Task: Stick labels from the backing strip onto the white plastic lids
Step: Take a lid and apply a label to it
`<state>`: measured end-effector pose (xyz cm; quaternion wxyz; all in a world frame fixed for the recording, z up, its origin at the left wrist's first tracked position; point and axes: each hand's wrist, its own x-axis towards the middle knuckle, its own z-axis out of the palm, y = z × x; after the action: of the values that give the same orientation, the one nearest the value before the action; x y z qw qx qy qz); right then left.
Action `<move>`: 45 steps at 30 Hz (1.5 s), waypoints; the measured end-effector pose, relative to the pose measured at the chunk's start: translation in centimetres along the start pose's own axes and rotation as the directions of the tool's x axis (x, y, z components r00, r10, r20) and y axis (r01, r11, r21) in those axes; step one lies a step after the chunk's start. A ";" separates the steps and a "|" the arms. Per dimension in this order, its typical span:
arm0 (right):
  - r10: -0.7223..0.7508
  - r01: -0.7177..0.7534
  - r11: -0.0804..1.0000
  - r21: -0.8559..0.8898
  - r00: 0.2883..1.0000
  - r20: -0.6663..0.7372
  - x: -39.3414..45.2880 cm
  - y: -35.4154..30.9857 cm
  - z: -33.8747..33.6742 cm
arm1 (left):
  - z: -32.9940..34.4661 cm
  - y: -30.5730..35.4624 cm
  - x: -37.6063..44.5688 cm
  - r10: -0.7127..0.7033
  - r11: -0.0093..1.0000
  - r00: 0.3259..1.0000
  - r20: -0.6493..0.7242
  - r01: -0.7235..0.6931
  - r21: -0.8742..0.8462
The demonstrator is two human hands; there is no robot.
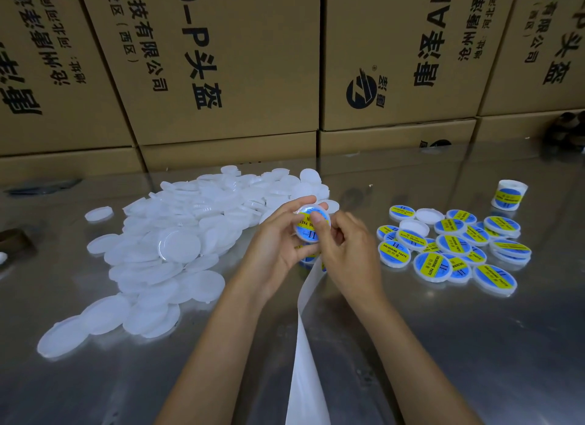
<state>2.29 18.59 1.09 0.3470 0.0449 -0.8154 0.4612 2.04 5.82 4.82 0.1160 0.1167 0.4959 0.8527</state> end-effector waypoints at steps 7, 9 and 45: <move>0.000 0.002 0.999 0.047 0.999 -0.048 0.3 0.6 -0.3 | -0.6 -0.2 -0.2 0.170 0.881 0.978 -0.117 -0.098 0.464; 0.045 -0.041 0.995 0.096 0.998 -0.044 0.3 0.7 -0.3 | -0.6 -0.3 -0.1 0.209 0.864 0.964 -0.166 -0.102 0.493; 0.143 -0.204 0.897 0.391 0.973 0.181 -0.6 -0.2 -0.1 | 0.2 -0.5 -0.5 0.252 0.912 0.931 -0.263 -0.138 0.385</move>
<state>2.88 18.42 0.96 0.2260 0.0773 -0.7256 0.6453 2.60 6.03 4.46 -0.0724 0.0516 0.6413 0.7621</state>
